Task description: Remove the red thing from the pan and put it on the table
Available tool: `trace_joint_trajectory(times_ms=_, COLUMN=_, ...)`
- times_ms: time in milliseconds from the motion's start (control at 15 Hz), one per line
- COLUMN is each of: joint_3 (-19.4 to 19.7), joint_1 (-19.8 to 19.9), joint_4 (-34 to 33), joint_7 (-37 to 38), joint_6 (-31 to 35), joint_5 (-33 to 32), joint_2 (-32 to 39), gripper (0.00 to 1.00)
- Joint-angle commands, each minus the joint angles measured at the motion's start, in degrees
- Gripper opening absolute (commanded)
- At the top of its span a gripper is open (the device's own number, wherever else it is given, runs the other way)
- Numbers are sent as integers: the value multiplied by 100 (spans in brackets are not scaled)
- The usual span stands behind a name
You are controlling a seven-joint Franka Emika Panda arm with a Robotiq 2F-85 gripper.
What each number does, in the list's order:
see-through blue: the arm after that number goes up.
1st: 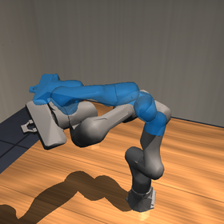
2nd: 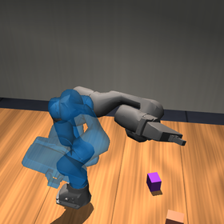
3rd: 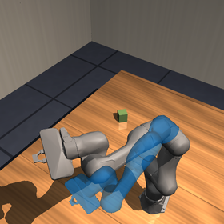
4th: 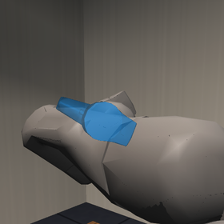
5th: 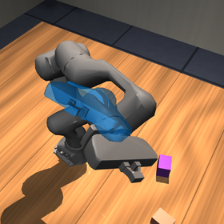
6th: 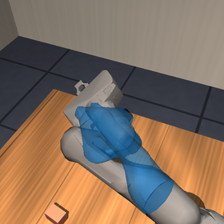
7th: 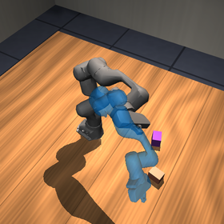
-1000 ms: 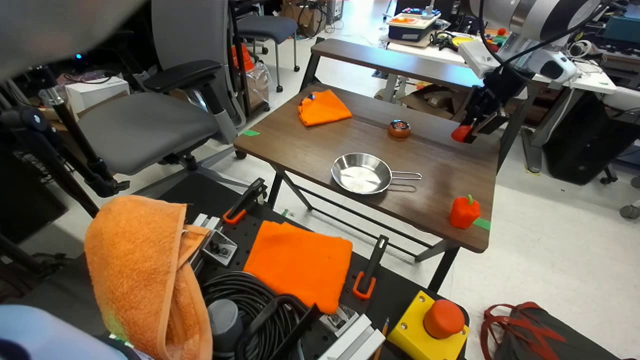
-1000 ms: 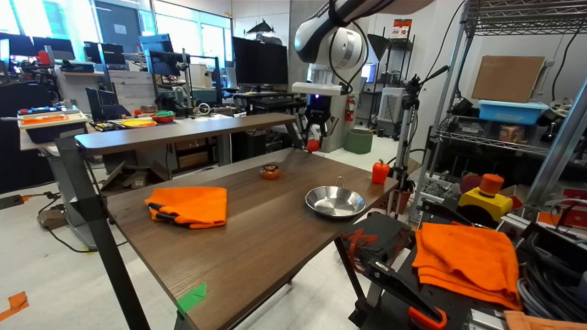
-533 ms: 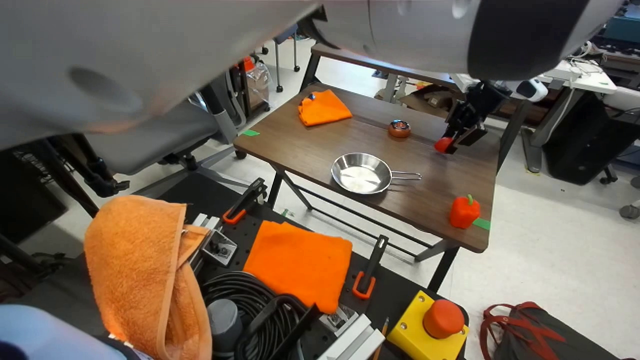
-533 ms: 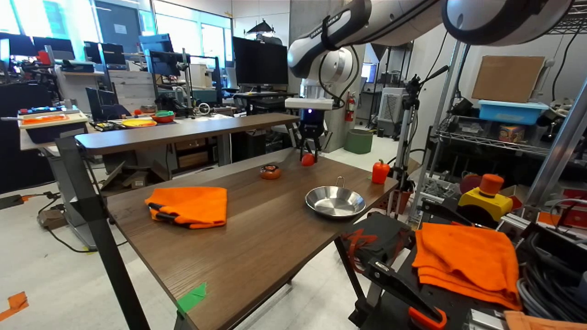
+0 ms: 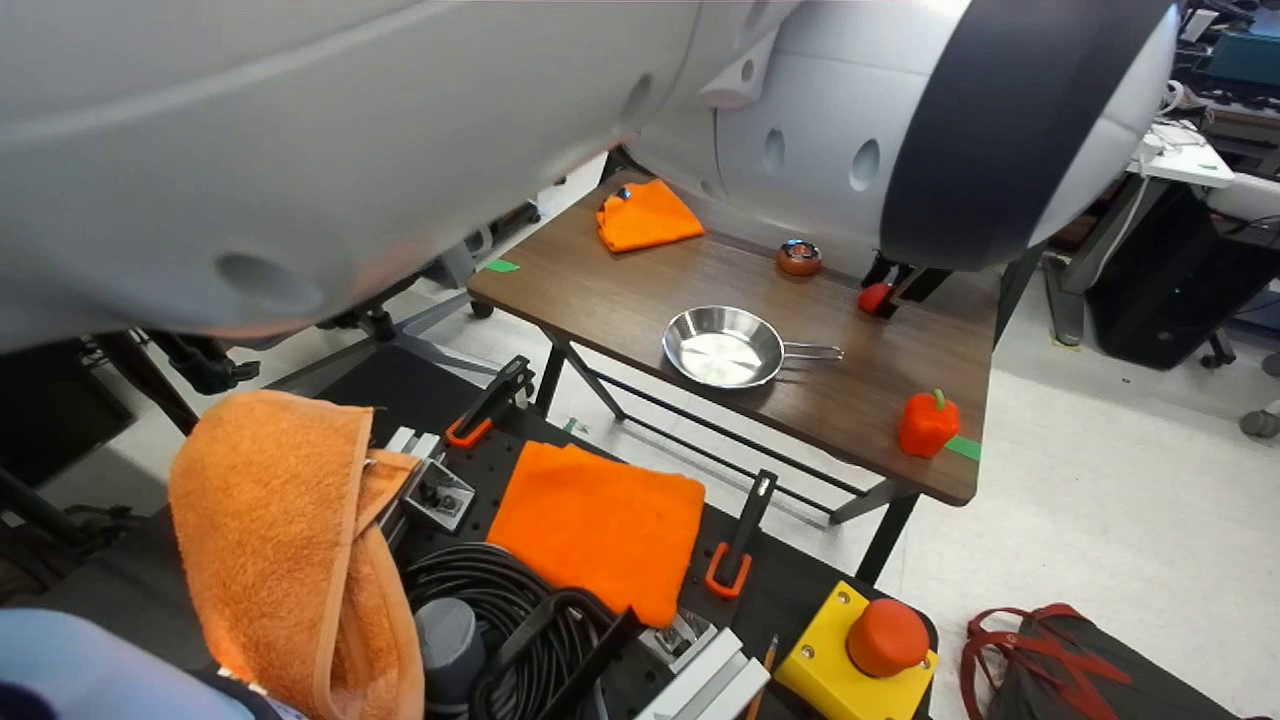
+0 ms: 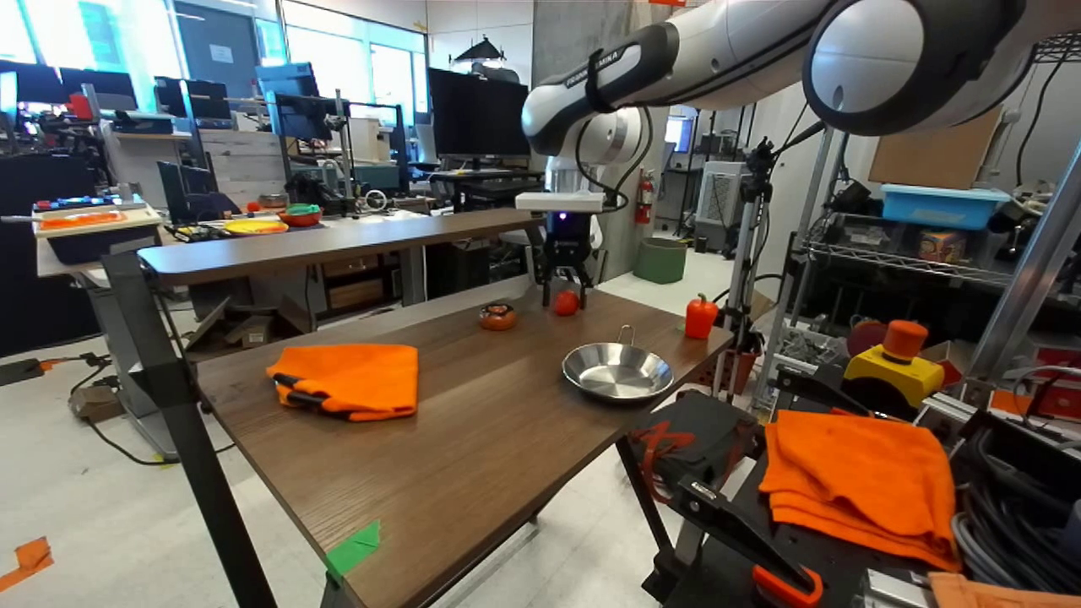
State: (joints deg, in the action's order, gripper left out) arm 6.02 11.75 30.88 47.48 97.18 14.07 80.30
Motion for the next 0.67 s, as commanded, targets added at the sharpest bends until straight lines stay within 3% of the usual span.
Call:
trace_joint_trajectory(times_ms=0, joint_3=-459, joint_1=48, joint_4=-726, joint_7=-111, joint_6=-662, joint_5=22, joint_2=-8, gripper=100)
trace_joint_trajectory(times_ms=133, joint_3=-624, joint_1=-26, joint_4=-856, joint_7=-409, joint_6=-977, joint_5=-40, joint_2=-297, gripper=100)
trace_joint_trajectory(times_ms=200, joint_3=-668, joint_1=-52, joint_4=-523, joint_7=-605, joint_6=-1028, joint_5=-86, joint_2=-657, gripper=100)
trace_joint_trajectory(times_ms=267, joint_3=-611, joint_1=-28, joint_4=-530, joint_7=-329, joint_6=-670, joint_5=-102, joint_2=-338, gripper=100)
trace_joint_trajectory(times_ms=600, joint_3=-644, joint_1=-67, joint_4=-432, joint_7=-519, joint_6=-908, joint_5=-84, joint_2=-726, gripper=100)
